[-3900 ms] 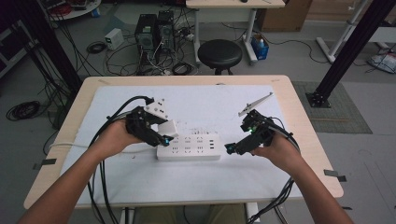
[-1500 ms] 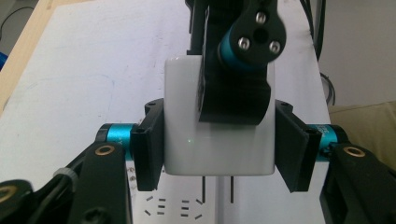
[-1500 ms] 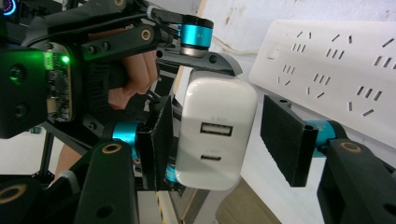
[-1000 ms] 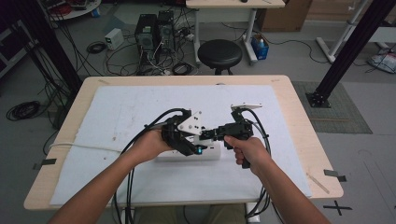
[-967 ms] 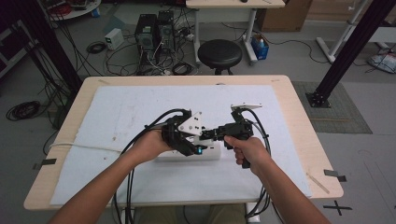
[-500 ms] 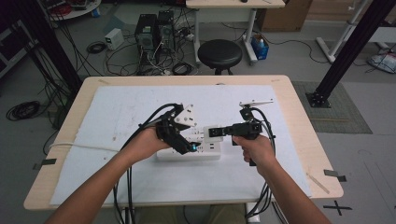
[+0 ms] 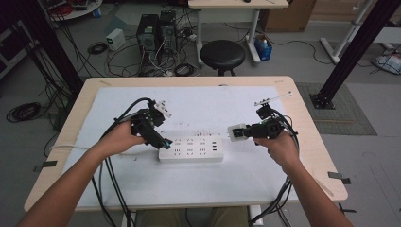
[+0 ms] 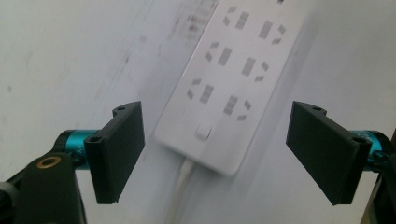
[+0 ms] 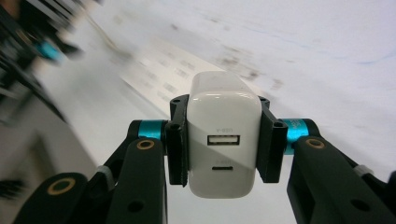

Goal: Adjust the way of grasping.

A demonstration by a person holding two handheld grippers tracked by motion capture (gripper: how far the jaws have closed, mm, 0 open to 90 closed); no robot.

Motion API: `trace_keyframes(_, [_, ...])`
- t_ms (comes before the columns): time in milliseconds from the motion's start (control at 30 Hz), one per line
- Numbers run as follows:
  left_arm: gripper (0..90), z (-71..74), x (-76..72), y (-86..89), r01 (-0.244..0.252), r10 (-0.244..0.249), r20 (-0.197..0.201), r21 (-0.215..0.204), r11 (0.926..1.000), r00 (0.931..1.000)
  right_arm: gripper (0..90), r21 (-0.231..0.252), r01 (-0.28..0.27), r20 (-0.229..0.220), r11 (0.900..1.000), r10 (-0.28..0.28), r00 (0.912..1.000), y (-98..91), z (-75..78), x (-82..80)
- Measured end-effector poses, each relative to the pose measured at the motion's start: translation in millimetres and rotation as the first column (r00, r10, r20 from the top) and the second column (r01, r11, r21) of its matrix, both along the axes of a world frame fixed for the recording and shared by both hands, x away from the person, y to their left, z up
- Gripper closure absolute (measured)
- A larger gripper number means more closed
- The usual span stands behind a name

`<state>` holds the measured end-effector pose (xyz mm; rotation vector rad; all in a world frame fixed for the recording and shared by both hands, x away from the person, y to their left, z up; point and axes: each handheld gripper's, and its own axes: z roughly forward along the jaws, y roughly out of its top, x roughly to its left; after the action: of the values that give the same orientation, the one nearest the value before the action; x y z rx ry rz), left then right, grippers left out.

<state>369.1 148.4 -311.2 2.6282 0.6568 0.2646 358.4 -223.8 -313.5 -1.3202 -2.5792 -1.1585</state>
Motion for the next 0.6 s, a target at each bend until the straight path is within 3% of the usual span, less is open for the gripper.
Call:
trace_keyframes(100, [19.5,0.5,0.1,15.4,-0.036,0.036,-0.001,0.033,0.9988,0.9994,62.1,-0.138,-0.022,0.047,0.9902,0.029,0.9985,-1.6,-0.1,-1.3])
trace_keyframes(133, [19.5,0.5,0.1,15.4,-0.036,0.036,-0.001,0.033,0.9988,0.9994,62.1,-0.138,-0.022,0.047,0.9902,0.029,0.9985,-1.6,-0.1,-1.3])
trace_keyframes(167, [19.4,0.9,1.4,25.8,-0.066,0.067,-0.014,0.062,0.9959,0.9976,62.1,-0.201,-0.039,0.071,0.9788,0.054,0.9960,-4.7,0.3,-2.8])
trace_keyframes(233, [19.5,0.7,1.5,29.2,-0.090,0.091,-0.021,0.078,0.9929,0.9956,62.1,-0.217,-0.046,0.075,0.9750,0.064,0.9951,-5.7,1.1,-3.6])
trace_keyframes(333, [19.4,2.7,1.8,35.8,-0.074,0.076,-0.017,0.117,0.9904,0.9969,62.1,-0.315,-0.076,0.082,0.9459,0.107,0.9908,-5.1,4.7,-7.4])
trace_keyframes(400, [19.5,4.4,0.1,39.8,-0.060,0.060,-0.002,0.118,0.9912,0.9982,62.0,-0.354,-0.109,0.077,0.9288,0.145,0.9864,-4.9,7.7,-9.9])
trace_keyframes(467, [19.5,5.9,-1.7,43.6,-0.044,0.046,-0.013,0.118,0.9920,0.9989,62.0,-0.389,-0.136,0.065,0.9111,0.175,0.9824,-3.7,11.0,-12.2])
trace_keyframes(500, [19.5,5.9,-2.6,45.8,-0.028,0.031,-0.020,0.127,0.9915,0.9993,62.0,-0.433,-0.170,0.057,0.8850,0.215,0.9748,-2.7,14.1,-13.4])
trace_keyframes(533, [19.5,5.4,-3.7,46.6,-0.023,0.026,-0.016,0.132,0.9910,0.9995,62.0,-0.433,-0.170,0.057,0.8850,0.215,0.9748,-2.7,14.1,-13.4])
trace_keyframes(600, [19.5,5.2,-5.0,49.1,-0.021,0.024,-0.018,0.161,0.9868,0.9996,62.0,-0.452,-0.185,0.055,0.8728,0.234,0.9706,-2.4,17.3,-14.8])
